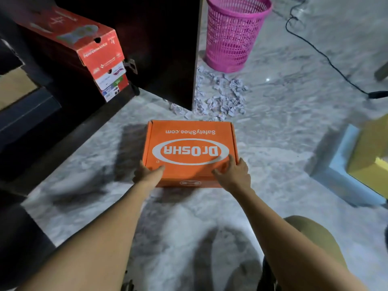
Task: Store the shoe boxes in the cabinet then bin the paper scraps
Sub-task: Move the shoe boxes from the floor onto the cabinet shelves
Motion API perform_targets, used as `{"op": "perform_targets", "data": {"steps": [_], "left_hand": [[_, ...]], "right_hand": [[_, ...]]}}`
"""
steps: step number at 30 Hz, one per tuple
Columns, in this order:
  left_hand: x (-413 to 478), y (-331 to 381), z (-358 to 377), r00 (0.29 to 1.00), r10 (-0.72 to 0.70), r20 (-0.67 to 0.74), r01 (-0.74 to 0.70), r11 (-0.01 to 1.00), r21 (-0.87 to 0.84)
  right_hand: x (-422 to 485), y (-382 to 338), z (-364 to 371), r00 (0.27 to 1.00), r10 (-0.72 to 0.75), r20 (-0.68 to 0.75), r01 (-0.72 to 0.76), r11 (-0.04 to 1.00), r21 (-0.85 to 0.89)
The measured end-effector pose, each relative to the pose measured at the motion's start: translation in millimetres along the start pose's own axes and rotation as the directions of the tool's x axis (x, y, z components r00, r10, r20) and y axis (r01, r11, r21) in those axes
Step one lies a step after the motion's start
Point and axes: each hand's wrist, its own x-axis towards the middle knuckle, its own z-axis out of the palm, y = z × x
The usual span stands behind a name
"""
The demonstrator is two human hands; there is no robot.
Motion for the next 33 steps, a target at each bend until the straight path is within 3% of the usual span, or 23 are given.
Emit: {"op": "perform_targets", "data": {"steps": [4, 9, 12, 16, 19, 26, 30, 33], "left_hand": [[1, -1, 1, 0.999, 0.003, -0.048, 0.000, 0.999, 0.049], [-13, -31, -10, 0.984, 0.049, -0.171, -0.032, 0.994, 0.100], [-22, -45, -10, 0.989, 0.025, -0.145, -0.021, 0.999, 0.030], [-17, -53, -7, 0.999, -0.008, -0.052, 0.004, 0.996, -0.084], [-12, -60, -6, 0.999, -0.013, -0.034, 0.009, 0.992, -0.126], [-30, -52, -25, 0.995, 0.060, -0.076, -0.062, 0.998, -0.028], [-63, -40, -52, 0.986, 0.074, -0.148, -0.066, 0.996, 0.060], [-87, -26, -77, 0.976, 0.065, -0.207, -0.066, 0.998, 0.000]], "right_hand": [[5, 8, 10, 1.000, 0.006, 0.015, -0.008, 0.997, 0.083], [-1, 32, 9, 0.995, -0.036, -0.090, 0.059, 0.962, 0.268], [-2, 48, 13, 0.999, 0.020, -0.032, -0.006, 0.922, 0.388], [-1, 55, 16, 0.991, -0.098, 0.087, 0.028, 0.806, 0.591], [-2, 57, 16, 0.985, -0.156, 0.068, 0.088, 0.806, 0.585], [-4, 44, 0, 0.975, -0.222, -0.031, 0.207, 0.842, 0.498], [-3, 12, -27, 0.959, -0.278, -0.058, 0.270, 0.833, 0.483], [-5, -19, -52, 0.934, -0.350, -0.076, 0.340, 0.799, 0.496]]}}
